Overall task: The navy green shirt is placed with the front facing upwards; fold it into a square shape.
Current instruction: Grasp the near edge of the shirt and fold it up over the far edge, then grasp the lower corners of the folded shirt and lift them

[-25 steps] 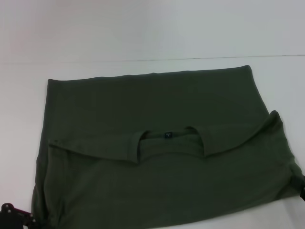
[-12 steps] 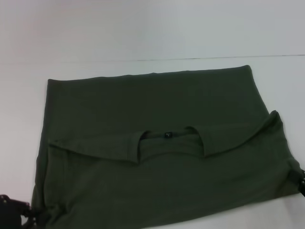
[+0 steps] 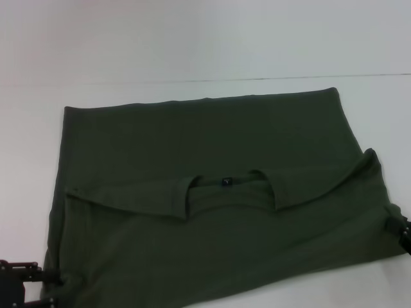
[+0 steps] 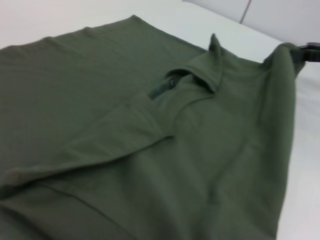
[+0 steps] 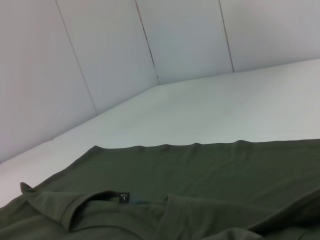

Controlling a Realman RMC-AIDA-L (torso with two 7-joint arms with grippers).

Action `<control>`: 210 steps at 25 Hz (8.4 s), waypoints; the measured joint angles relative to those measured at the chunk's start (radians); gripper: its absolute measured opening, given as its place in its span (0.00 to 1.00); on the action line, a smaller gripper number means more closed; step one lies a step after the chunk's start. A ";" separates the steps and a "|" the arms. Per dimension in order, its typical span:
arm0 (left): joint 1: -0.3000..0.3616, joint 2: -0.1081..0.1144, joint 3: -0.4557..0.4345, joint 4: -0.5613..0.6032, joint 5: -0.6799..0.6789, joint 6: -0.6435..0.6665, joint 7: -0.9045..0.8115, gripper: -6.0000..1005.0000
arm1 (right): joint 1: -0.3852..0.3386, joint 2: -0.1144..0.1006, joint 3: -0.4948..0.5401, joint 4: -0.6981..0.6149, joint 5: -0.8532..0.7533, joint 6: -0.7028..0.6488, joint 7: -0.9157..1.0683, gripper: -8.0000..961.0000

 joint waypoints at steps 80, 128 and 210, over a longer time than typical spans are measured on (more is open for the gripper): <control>-0.009 -0.003 0.106 -0.005 0.085 -0.037 0.096 0.04 | -0.138 0.013 -0.003 0.001 -0.002 -0.082 -0.132 0.07; -0.194 -0.005 -0.143 -0.220 -0.303 -0.511 0.182 0.05 | 0.242 0.006 0.143 0.008 0.036 0.228 0.144 0.07; -0.331 -0.022 0.048 -0.452 -0.725 -0.951 0.062 0.89 | 0.403 0.016 -0.012 -0.001 0.147 0.436 0.178 0.97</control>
